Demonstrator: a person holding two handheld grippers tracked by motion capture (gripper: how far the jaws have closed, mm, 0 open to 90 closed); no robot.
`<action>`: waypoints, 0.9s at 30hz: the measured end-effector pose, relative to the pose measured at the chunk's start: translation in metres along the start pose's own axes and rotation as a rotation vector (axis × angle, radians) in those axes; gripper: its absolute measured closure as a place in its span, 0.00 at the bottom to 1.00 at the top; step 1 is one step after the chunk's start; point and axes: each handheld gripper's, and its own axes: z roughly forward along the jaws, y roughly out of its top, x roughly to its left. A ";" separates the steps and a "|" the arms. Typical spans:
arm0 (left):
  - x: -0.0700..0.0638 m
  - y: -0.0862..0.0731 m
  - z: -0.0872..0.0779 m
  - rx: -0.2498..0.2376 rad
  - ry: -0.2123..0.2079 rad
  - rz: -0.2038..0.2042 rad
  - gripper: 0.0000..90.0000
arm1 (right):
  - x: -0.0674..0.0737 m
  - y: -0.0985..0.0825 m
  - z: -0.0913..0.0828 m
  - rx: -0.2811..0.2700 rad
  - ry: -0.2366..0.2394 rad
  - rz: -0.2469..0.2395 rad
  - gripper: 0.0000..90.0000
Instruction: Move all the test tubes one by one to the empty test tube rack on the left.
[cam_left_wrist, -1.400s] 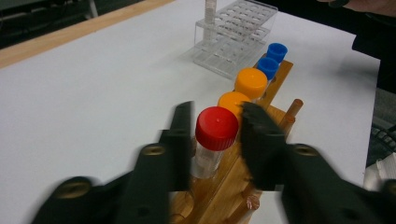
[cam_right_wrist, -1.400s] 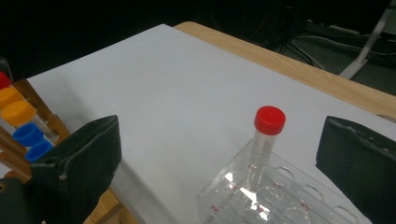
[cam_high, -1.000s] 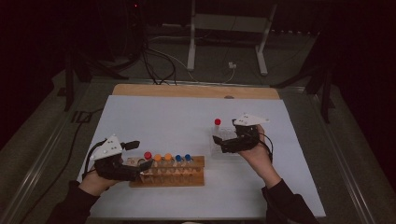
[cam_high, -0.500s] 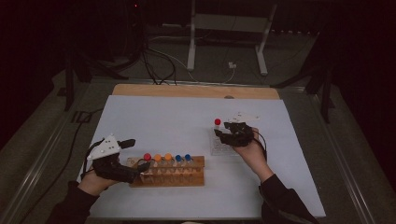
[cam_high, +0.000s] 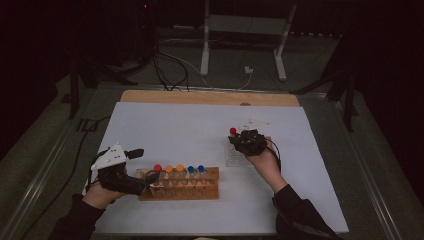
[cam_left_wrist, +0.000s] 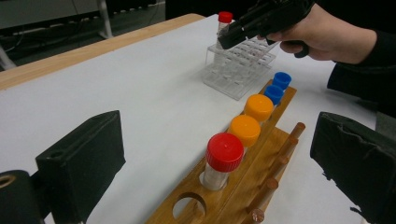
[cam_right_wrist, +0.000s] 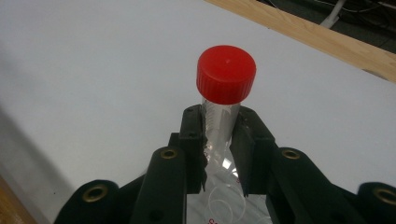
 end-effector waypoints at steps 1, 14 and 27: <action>0.000 0.000 0.000 0.001 0.002 0.000 0.04 | 0.000 0.000 -0.001 -0.002 0.001 0.000 0.83; -0.002 0.008 -0.001 0.005 -0.040 -0.003 0.04 | 0.001 0.015 -0.024 -0.068 -0.004 -0.026 0.83; 0.009 0.033 0.003 -0.014 -0.067 0.003 0.05 | 0.008 0.036 -0.052 -0.151 -0.001 -0.057 0.83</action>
